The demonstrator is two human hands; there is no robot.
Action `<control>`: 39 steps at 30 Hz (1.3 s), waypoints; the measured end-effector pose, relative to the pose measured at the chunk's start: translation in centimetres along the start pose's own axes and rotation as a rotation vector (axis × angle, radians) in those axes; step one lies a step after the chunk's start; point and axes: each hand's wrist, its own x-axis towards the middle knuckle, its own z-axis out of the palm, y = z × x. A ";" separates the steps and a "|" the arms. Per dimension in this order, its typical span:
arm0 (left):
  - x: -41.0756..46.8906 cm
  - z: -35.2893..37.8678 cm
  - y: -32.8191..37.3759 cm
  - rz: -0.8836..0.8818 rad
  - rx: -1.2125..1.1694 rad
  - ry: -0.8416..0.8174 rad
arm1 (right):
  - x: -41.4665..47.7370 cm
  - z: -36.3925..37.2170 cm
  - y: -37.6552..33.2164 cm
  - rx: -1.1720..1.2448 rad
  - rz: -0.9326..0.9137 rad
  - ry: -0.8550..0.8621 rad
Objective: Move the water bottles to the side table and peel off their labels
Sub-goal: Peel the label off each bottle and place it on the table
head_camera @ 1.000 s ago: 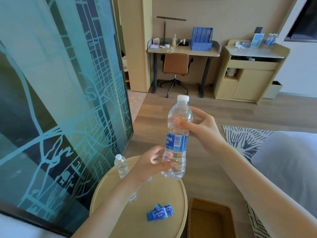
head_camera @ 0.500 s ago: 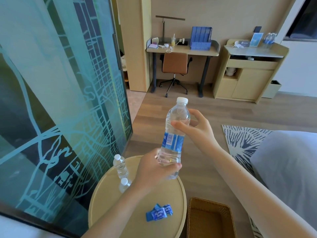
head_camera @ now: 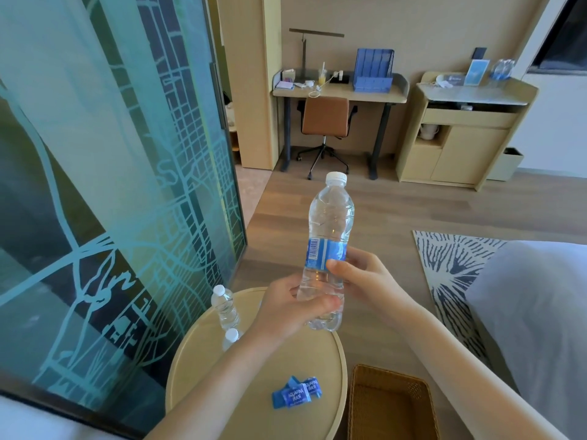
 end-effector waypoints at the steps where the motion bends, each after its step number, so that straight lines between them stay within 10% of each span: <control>1: 0.0 0.0 0.0 -0.002 -0.016 -0.005 | -0.1 0.0 0.3 0.018 -0.002 -0.020; 17: 0.3 -1.6 -0.3 0.032 0.024 -0.108 | -0.2 0.5 0.9 0.175 -0.041 -0.046; 23: 1.3 -3.8 1.0 0.166 0.283 0.239 | -0.6 0.3 1.1 0.187 -0.009 -0.021; 39: 2.9 -0.6 2.5 0.284 0.404 0.418 | -1.3 0.9 3.1 0.021 -0.084 0.072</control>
